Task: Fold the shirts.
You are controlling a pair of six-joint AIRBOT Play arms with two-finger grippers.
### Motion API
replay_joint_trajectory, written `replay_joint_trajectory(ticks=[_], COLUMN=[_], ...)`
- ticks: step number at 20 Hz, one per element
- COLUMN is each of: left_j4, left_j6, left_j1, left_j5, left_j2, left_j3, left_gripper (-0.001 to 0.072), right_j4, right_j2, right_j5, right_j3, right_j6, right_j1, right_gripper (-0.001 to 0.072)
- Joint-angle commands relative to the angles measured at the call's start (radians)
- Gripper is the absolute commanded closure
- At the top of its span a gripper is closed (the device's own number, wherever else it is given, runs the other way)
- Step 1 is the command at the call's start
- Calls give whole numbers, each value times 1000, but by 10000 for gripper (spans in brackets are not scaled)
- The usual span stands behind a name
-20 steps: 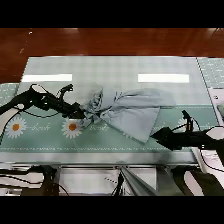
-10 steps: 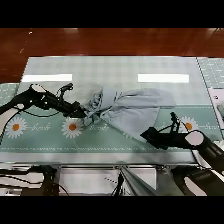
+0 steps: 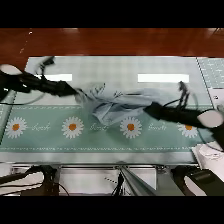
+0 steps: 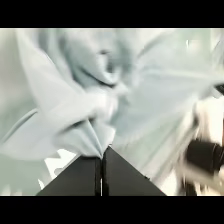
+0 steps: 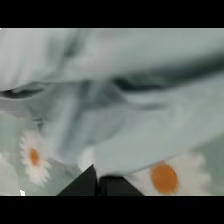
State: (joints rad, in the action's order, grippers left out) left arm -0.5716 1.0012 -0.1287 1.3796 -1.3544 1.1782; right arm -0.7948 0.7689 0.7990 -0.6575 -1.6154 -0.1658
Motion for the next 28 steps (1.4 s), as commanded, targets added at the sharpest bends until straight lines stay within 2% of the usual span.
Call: replay_joint_trajectory(ticks=[1,3,6,8,11,16,18,20,21,25,27,28], left_j4=[126,130,114,37,-156,-329,-398,-453,-467,-480,-471,-459], left_j6=[-2,23,31,75,176,207,262,280,283,382,404,403], left_j1=[-92,-127,-145,-147,-147,-147,-147,-147,-147,-147,-147,-147], left_j5=[8,-68,-255,-346,-347,-234,-174,-78,-23,242,306,305], left_j2=[218,338,479,547,610,703,732,745,744,691,634,599], left_j3=[254,420,600,685,772,845,852,853,852,846,803,771], left_gripper=[676,676,676,676,676,676,676,676,676,676,676,676], right_j4=[-171,-227,-246,-295,-377,-400,-418,-478,-508,-533,-525,-521], right_j2=[-116,-141,-140,-140,-140,-140,-140,-140,-140,-82,10,63], right_j5=[108,110,110,111,138,396,500,592,637,879,1038,1054], right_j3=[-363,-577,-863,-1002,-1146,-1270,-1295,-1303,-1303,-1303,-1303,-1297], right_j6=[4,-23,-21,-21,-35,-75,-89,-100,-105,-95,-37,-11], right_j1=[143,228,319,350,353,353,353,353,353,353,353,352], right_gripper=[690,690,690,690,690,691,690,690,690,691,691,691])
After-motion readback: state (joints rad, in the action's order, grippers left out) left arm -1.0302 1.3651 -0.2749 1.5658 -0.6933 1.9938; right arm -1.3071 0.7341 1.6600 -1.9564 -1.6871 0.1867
